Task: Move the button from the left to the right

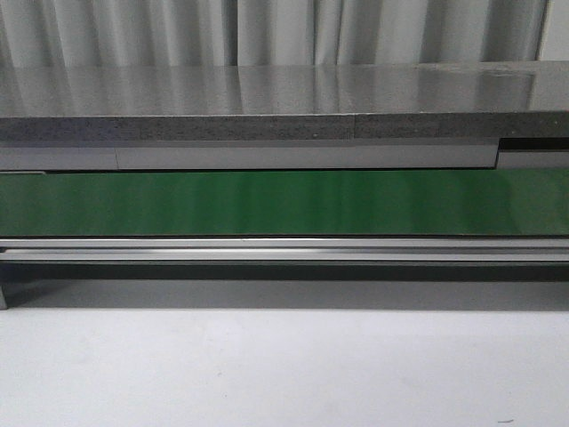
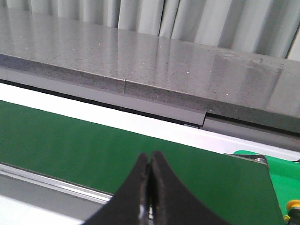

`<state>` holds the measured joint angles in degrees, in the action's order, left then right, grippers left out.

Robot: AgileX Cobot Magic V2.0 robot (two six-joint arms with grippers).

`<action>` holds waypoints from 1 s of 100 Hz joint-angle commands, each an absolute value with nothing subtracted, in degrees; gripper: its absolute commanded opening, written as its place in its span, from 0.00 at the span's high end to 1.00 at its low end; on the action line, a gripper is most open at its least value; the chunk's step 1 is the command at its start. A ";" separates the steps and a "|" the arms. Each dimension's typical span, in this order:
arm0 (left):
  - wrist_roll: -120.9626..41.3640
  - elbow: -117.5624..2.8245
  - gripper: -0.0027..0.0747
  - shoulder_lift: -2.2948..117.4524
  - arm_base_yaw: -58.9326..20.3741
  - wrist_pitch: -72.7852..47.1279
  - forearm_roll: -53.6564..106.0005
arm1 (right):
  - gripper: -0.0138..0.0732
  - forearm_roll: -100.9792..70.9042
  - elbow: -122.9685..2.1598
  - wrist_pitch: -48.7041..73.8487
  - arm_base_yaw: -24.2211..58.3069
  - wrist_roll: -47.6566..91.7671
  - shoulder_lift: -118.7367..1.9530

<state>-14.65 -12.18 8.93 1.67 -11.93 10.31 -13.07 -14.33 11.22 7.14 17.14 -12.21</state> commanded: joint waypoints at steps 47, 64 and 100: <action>-14.68 -13.86 0.96 9.59 1.33 -6.88 10.96 | 0.92 -13.30 -15.90 7.14 7.35 17.18 -12.47; -14.68 -13.86 0.96 9.59 1.33 -6.88 10.96 | 0.92 -13.30 -15.90 7.14 7.35 17.18 -12.47; -14.68 -13.86 0.96 9.59 1.33 -6.88 10.96 | 0.92 -9.08 -15.90 7.14 7.29 16.65 -12.47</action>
<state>-14.65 -12.18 8.93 1.67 -11.93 10.31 -11.74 -14.33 11.22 7.14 17.11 -12.21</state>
